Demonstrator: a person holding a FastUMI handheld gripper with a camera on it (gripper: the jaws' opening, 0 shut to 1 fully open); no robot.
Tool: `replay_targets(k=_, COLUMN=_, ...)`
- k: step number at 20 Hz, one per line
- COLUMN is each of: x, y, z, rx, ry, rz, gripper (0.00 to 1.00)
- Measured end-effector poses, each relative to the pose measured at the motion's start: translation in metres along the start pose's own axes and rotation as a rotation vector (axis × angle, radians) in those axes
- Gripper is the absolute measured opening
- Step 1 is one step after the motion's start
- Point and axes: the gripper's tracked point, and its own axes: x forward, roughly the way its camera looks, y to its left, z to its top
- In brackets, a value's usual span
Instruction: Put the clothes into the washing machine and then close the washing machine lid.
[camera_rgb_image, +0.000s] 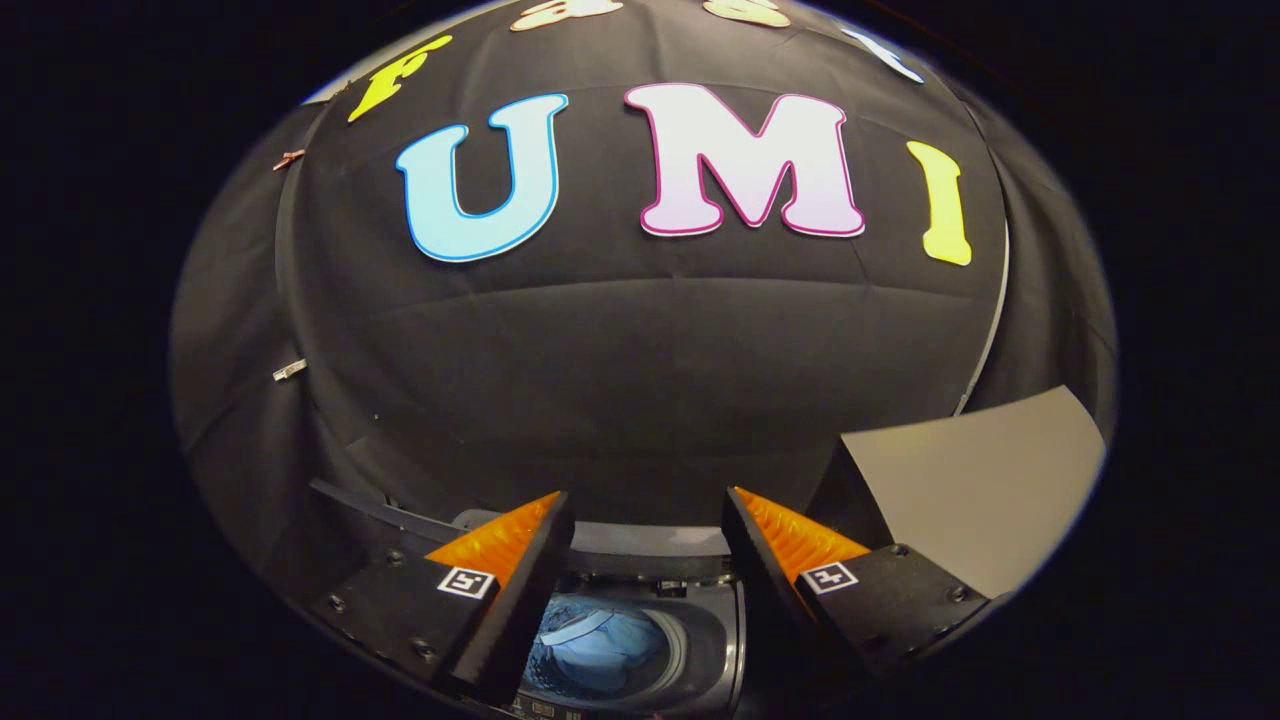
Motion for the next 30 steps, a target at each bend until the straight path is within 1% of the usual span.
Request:
replay_targets(k=2, x=-0.013, y=0.001, z=-0.012, rx=-0.017, ry=0.004, rz=0.003, gripper=0.95)
replay_targets(k=6, x=-0.031, y=0.002, z=-0.039, rx=-0.007, ry=0.036, rz=0.005, gripper=0.95)
replay_targets(k=9, x=-0.041, y=0.012, z=-0.063, rx=-0.005, ry=0.063, rz=0.038, gripper=0.96)
replay_targets(k=12, x=-0.05, y=0.02, z=-0.074, rx=-0.034, ry=0.06, rz=0.049, gripper=0.96)
replay_targets(k=17, x=-0.059, y=0.028, z=-0.082, rx=-0.034, ry=0.07, rz=0.077, gripper=0.95)
replay_targets(k=20, x=-0.076, y=0.031, z=-0.074, rx=-0.044, ry=0.042, rz=0.104, gripper=0.96)
replay_targets(k=25, x=-0.127, y=0.026, z=-0.037, rx=-0.072, ry=-0.095, rz=0.16, gripper=0.96)
replay_targets(k=30, x=-0.175, y=0.01, z=-0.023, rx=-0.07, ry=-0.186, rz=0.202, gripper=0.95)
